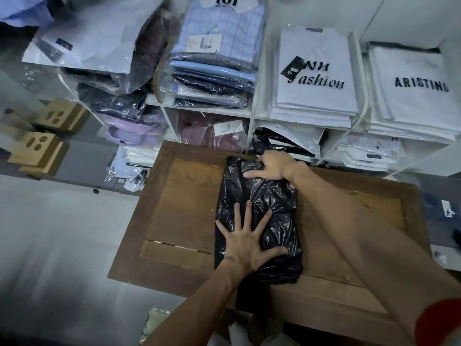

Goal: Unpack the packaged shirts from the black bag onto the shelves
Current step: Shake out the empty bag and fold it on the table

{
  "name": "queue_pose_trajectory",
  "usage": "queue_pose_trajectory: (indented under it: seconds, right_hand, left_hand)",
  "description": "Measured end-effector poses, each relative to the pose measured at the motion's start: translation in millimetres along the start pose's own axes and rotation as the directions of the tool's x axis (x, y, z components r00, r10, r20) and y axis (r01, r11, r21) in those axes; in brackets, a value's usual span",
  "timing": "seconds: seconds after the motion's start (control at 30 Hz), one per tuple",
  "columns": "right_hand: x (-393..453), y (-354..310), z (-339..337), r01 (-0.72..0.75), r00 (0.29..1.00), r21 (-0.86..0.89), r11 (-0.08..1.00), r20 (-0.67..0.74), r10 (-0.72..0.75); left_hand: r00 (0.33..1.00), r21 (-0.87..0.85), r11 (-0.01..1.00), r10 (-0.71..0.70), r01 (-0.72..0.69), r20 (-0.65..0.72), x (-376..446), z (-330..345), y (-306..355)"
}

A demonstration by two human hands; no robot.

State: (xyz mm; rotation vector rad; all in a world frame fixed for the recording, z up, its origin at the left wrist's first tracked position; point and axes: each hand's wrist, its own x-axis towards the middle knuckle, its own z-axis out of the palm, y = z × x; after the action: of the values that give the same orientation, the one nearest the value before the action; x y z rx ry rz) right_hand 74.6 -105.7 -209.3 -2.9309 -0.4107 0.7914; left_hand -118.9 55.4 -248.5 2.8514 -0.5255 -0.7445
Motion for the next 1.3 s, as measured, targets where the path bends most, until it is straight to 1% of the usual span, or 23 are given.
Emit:
queue_pose_trajectory:
  seconds: [0.1,0.17,0.23,0.33,0.43,0.47,0.57,0.63,0.67,0.7,0.73,0.8,0.87,0.93,0.97,1.0,1.03,1.07,1.1,1.13,1.17,1.23,1.3]
  right_hand:
    - [-1.1,2.6,-10.3,0.044,0.997,-0.190,0.981,0.064,-0.033]
    - [0.3,5.6,-15.5,0.046,0.985,-0.201,0.979,0.174,-0.010]
    - [-1.8,9.2,-25.8,-0.015,0.968,-0.111,0.994,0.248,0.043]
    - [-7.2,19.7,-41.9,-0.101,0.968,0.060,0.993,0.238,0.084]
    - [-15.6,32.0,-39.3,-0.208,0.936,0.217,0.954,0.329,0.129]
    - [-18.9,35.0,-31.8,-0.244,0.929,0.313,0.918,0.346,0.129]
    - [-30.1,31.4,-1.4,-0.354,0.934,0.637,0.685,0.283,0.220]
    - [-34.1,29.0,15.4,-0.353,0.926,0.765,0.538,0.204,0.318]
    - [-37.0,26.5,18.8,-0.342,0.917,0.817,0.465,0.183,0.354]
    - [-38.5,25.0,21.9,-0.332,0.905,0.874,0.355,0.189,0.380]
    - [-41.5,21.8,22.8,-0.315,0.891,0.928,0.196,0.218,0.399]
    - [-46.7,15.3,29.9,-0.288,0.857,0.954,-0.080,0.294,0.423]
    - [-46.6,9.3,41.7,-0.260,0.834,0.945,-0.197,0.323,0.448]
    - [-45.2,5.8,57.0,-0.212,0.813,0.958,-0.191,0.281,0.509]
    - [-45.4,5.0,61.8,-0.208,0.778,0.969,-0.134,0.247,0.577]
    - [-46.1,4.6,66.0,-0.219,0.731,0.975,-0.043,0.193,0.654]
    - [-51.3,1.2,64.8,-0.248,0.689,0.967,0.049,0.141,0.711]
    - [-53.3,-1.0,64.9,-0.279,0.665,0.955,0.101,0.116,0.737]
    - [-55.0,-4.2,63.3,-0.303,0.659,0.947,0.104,0.130,0.741]
    - [-54.0,-5.3,65.1,-0.320,0.659,0.943,0.086,0.157,0.736]
    - [-55.9,-9.2,62.2,-0.335,0.657,0.941,0.049,0.196,0.728]
    - [-60.0,-16.5,57.4,-0.315,0.630,0.946,-0.072,0.265,0.730]
    - [-71.2,-22.7,56.5,-0.221,0.656,0.961,-0.165,0.271,0.705]
  left_hand:
    - [1.000,-0.006,1.000,-0.006,0.006,-0.001,0.1,-0.3,0.6]
    - [1.000,-0.001,1.000,-0.008,0.008,-0.002,-0.5,0.0,0.8]
    - [1.000,0.002,1.000,-0.014,0.014,0.007,-1.5,-0.1,0.8]
    - [1.000,0.009,1.000,-0.020,0.020,0.019,-2.9,-0.4,0.7]
    - [1.000,0.007,1.000,-0.018,0.018,0.017,-4.1,-0.6,0.4]
    - [1.000,0.012,1.000,-0.019,0.019,0.020,-4.0,-1.2,0.4]
    - [0.999,0.015,1.000,-0.009,0.009,0.053,-3.6,-8.9,1.5]
    - [0.999,-0.023,1.000,0.002,-0.001,0.046,-1.6,-18.1,-2.2]
    - [1.000,-0.049,0.999,-0.002,0.002,0.005,1.1,-22.6,-7.3]
    - [0.998,-0.070,0.997,-0.017,0.013,-0.056,4.2,-27.4,-13.8]
    - [0.994,-0.078,0.996,-0.039,0.031,-0.106,7.5,-31.2,-19.9]
    - [0.990,-0.035,0.997,-0.070,0.066,-0.125,12.3,-34.2,-27.5]
    - [0.992,0.033,0.998,-0.056,0.060,-0.114,13.3,-29.9,-26.4]
    - [0.991,-0.048,0.999,-0.023,0.017,-0.131,11.5,-22.8,-24.4]
    - [0.983,-0.165,0.986,-0.031,0.001,-0.180,10.9,-21.0,-25.6]
    - [0.963,-0.311,0.950,-0.087,0.003,-0.257,11.7,-20.8,-28.5]
    - [0.927,-0.460,0.887,-0.199,0.033,-0.317,14.3,-23.2,-32.5]
    - [0.888,-0.598,0.797,-0.335,0.089,-0.315,18.4,-28.3,-36.6]
    - [0.861,-0.695,0.702,-0.440,0.154,-0.254,23.7,-35.5,-40.6]
    - [0.861,-0.737,0.645,-0.476,0.200,-0.183,28.9,-42.4,-44.1]
    - [0.880,-0.737,0.640,-0.454,0.216,-0.136,32.6,-49.1,-46.5]
    - [0.922,-0.668,0.715,-0.372,0.208,-0.111,36.3,-56.1,-49.9]
    - [0.937,-0.592,0.777,-0.335,0.215,-0.099,35.9,-58.1,-55.5]
